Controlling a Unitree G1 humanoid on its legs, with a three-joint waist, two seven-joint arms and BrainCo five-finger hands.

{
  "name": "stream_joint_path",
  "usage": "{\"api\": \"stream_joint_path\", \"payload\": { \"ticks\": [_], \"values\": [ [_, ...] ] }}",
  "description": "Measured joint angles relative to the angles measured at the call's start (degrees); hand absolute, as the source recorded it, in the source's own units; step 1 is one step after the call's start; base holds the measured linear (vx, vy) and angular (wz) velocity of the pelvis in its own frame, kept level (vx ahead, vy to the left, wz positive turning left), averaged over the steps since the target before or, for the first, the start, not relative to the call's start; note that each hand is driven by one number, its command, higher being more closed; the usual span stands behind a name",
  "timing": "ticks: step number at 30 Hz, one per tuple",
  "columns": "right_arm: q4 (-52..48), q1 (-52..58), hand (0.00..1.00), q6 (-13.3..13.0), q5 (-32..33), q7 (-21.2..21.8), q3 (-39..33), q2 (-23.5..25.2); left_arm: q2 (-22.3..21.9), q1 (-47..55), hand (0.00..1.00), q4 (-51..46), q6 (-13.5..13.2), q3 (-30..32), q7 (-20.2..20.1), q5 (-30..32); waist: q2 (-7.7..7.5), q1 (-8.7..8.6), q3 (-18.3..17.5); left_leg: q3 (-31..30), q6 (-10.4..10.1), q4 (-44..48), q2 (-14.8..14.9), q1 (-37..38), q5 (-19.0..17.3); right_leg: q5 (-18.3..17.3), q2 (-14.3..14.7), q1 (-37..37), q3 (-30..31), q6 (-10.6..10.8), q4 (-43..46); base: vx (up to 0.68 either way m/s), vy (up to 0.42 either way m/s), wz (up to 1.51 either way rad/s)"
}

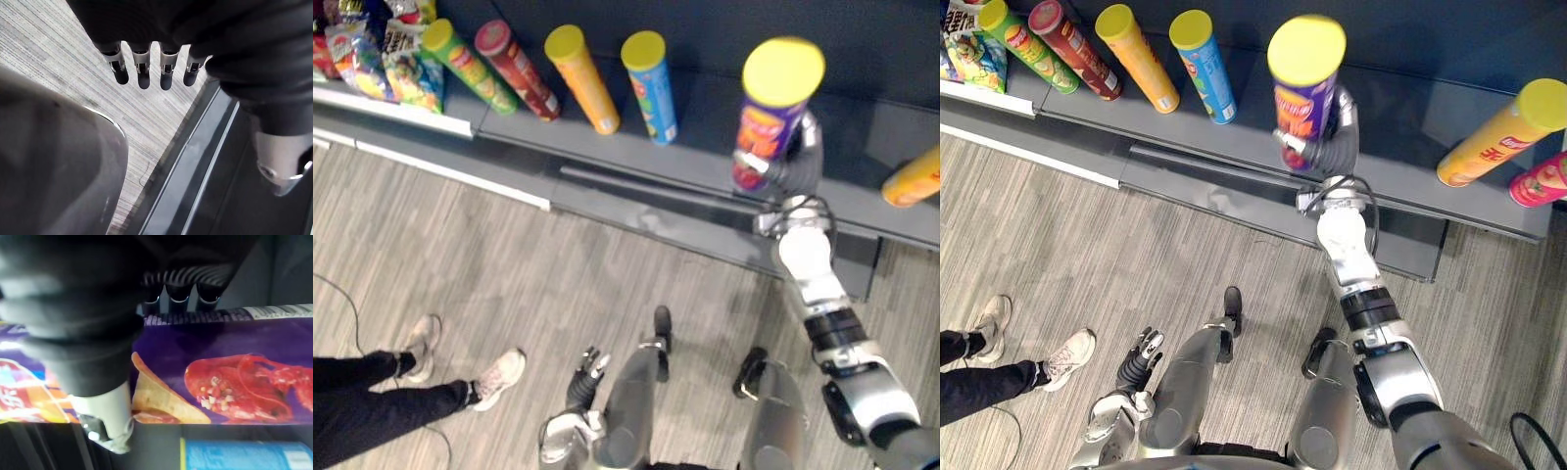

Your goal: Put the gum and the chips on the shelf.

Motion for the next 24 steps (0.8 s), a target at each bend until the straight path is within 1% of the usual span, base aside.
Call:
{"api": "stream_joint_path", "payload": {
  "ticks": [2, 3, 5, 7, 8, 13, 14, 15, 17, 18, 20, 22, 24],
  "values": [
    [0.46, -2.08, 1.00, -1.23, -0.37, -3.11, -1.17, 0.02, -0.30, 0.00, 0.00, -0.43, -0.08, 0.12, 0.07, 0.00, 0.17, 0.64, 0.12, -0.02, 0.04, 0.19, 0.07, -0.90, 0.17, -0.09, -0.14, -1.00, -0.09, -0.14, 0.52, 0.00, -0.057, 0.06],
    [0.76, -3.11, 1.00, -1.30, -0.36, -4.64, -1.44, 0.01, -0.57, 0.00, 0.00, -0.44, -0.24, 0.20, 0.11, 0.01, 0.19, 0.78, 0.13, -0.02, 0.06, 0.61, 0.07, -1.53, 0.25, -0.29, -0.41, -1.55, -0.20, -0.19, 1.09, 0.00, -0.058, 0.08],
    [1.16, -4.07, 1.00, -1.30, -0.37, -6.27, -1.63, -0.03, -0.86, 0.00, 0.00, -0.50, -0.43, 0.43, 0.38, 0.03, 0.20, 1.20, 0.13, -0.04, -0.09, 0.98, 0.07, -2.30, 0.36, -0.39, -0.61, -2.30, -0.29, -0.24, 1.61, 0.01, -0.049, 0.05],
    [1.34, -4.70, 1.00, -1.29, -0.36, -6.51, -1.73, -0.21, -1.02, -0.02, 0.00, -0.60, -0.44, 0.47, 0.43, 0.07, 0.24, 1.80, 0.16, -0.05, -0.21, 1.32, 0.07, -3.01, 0.48, -0.41, -0.76, -3.03, -0.36, -0.27, 2.03, 0.01, -0.049, 0.04],
    [1.68, -5.36, 1.00, -1.25, -0.36, -6.51, -1.64, -0.27, -1.38, -0.04, 0.00, -0.62, -0.44, 0.87, 0.43, 0.06, 0.58, 1.82, 0.34, -0.24, -0.27, 1.77, 0.09, -3.58, 0.53, -0.44, -0.78, -3.17, -0.67, -0.32, 2.17, 0.01, -0.041, 0.07],
    [5.47, -9.15, 1.00, -0.67, -0.31, -7.89, -0.55, -0.51, -1.78, -0.14, 0.00, -0.78, -0.86, 1.43, 0.43, -0.04, 0.68, 2.02, 0.39, -0.07, 0.02, 2.02, 0.21, -5.65, 0.82, -0.53, -1.27, -5.13, -1.06, -0.48, 3.12, -0.01, -0.036, 0.08],
    [5.78, -9.54, 1.00, -0.04, -0.23, -8.05, -0.06, -0.77, -1.87, -0.19, 0.00, -0.83, -0.87, 1.44, 0.42, -0.04, 0.80, 2.16, 0.44, -0.02, 0.02, 2.13, 0.35, -5.92, 0.90, -0.57, -1.33, -5.22, -1.31, -0.55, 3.22, -0.01, -0.043, 0.10],
    [5.78, -9.65, 1.00, 0.01, -0.22, -8.17, 0.30, -1.07, -1.91, -0.19, 0.00, -0.90, -0.89, 1.43, 0.41, -0.04, 0.85, 2.26, 0.45, 0.00, 0.02, 2.33, 0.44, -6.17, 0.90, -0.60, -1.33, -5.34, -1.40, -0.58, 3.31, -0.01, -0.043, 0.06],
    [6.22, -10.74, 1.00, 0.17, -0.22, -8.13, 1.65, -2.02, -2.00, -0.59, 0.00, -1.00, -0.98, 1.39, 0.39, -0.08, 0.91, 2.69, 0.45, -0.01, 0.03, 2.98, 0.54, -7.38, 0.91, -0.69, -1.39, -6.51, -1.38, -0.73, 3.95, -0.01, -0.047, 0.02],
    [7.67, -11.94, 1.00, 0.55, -0.22, -8.36, 2.08, -2.27, -2.12, -1.07, 0.00, -0.95, -0.93, 1.33, 0.36, -0.08, 1.10, 3.23, 0.55, -0.01, 0.06, 3.08, 0.65, -7.89, 1.13, -0.70, -1.35, -7.10, -1.34, -0.76, 4.19, 0.00, -0.058, 0.03],
    [8.77, -12.58, 1.00, 1.46, -0.22, -8.56, 2.84, -3.19, -2.37, -1.39, 0.00, -0.93, -0.88, 1.24, 0.32, -0.12, 1.38, 3.72, 0.68, -0.20, 0.08, 3.58, 0.73, -8.59, 1.15, -0.80, -1.34, -7.60, -1.52, -0.94, 4.55, 0.00, -0.056, 0.03],
    [10.11, -13.43, 1.00, 1.57, -0.22, -8.59, 3.29, -3.68, -2.49, -1.68, 0.00, -0.99, -1.09, 1.23, 0.25, -0.13, 1.49, 4.06, 0.73, -0.27, 0.10, 4.03, 0.81, -9.57, 1.17, -0.86, -1.35, -8.47, -1.50, -1.04, 4.95, 0.00, -0.039, 0.01],
    [10.60, -13.57, 1.00, 1.70, -0.23, -8.81, 3.42, -4.98, -2.63, -1.84, 0.00, -1.57, -1.57, 0.96, 0.25, -1.28, 1.63, 4.88, 0.83, -0.41, 0.19, 5.05, 1.11, -11.60, 1.24, -0.88, -1.24, -10.19, -1.55, -1.10, 5.52, 0.00, -0.047, 0.02]
  ]
}}
